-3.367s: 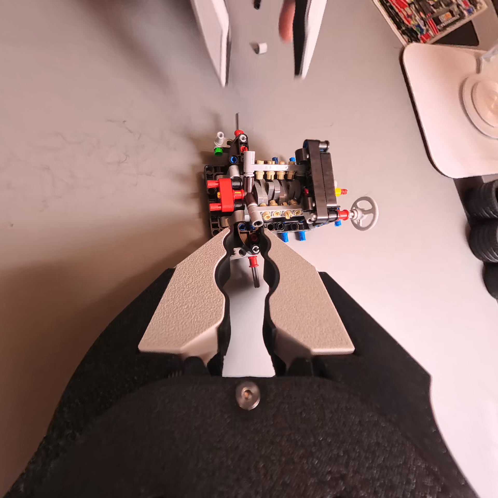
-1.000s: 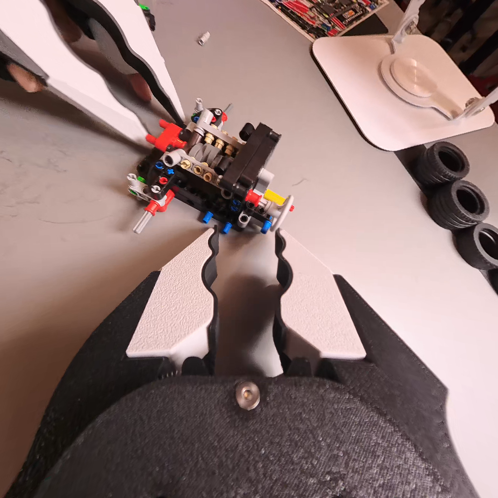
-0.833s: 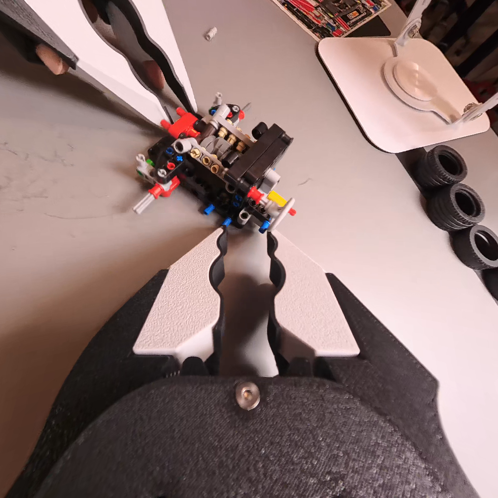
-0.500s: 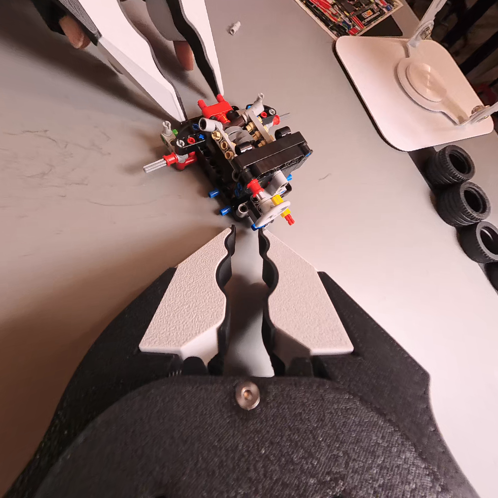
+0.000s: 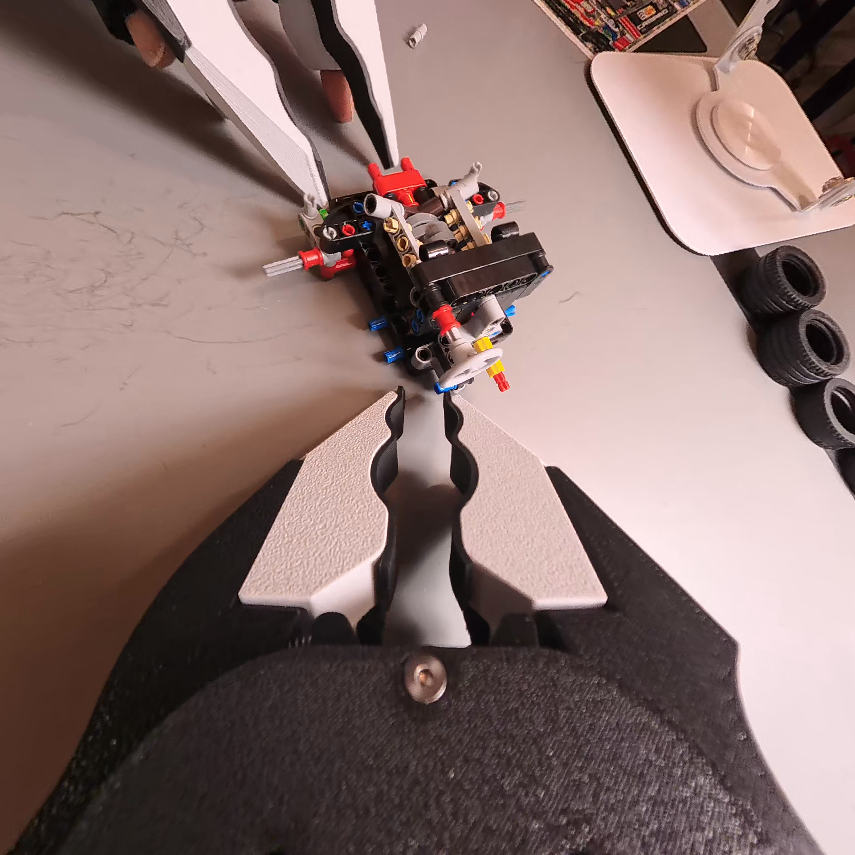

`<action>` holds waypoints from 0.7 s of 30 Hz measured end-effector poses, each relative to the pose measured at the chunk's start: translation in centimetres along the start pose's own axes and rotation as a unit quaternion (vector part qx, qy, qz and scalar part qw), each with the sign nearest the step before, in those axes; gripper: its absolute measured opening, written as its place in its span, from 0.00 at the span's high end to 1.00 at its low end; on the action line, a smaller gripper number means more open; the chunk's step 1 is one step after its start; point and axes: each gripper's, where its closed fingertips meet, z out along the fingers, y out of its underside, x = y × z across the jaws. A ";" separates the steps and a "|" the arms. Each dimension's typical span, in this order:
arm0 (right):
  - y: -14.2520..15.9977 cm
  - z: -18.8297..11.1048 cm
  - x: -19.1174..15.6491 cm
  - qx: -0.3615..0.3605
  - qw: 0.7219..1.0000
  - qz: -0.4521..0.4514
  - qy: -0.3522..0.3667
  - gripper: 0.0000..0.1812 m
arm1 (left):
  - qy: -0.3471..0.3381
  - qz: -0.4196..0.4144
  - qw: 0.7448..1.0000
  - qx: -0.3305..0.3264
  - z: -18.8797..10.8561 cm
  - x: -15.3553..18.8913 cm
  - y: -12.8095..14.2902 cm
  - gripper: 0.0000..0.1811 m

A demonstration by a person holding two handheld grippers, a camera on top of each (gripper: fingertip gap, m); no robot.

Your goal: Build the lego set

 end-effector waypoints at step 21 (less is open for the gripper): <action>-2.3 0.3 -5.1 -0.003 0.998 -0.040 -0.056 0.91 | 0.002 0.011 1.000 0.007 0.2 0.6 -0.4 0.87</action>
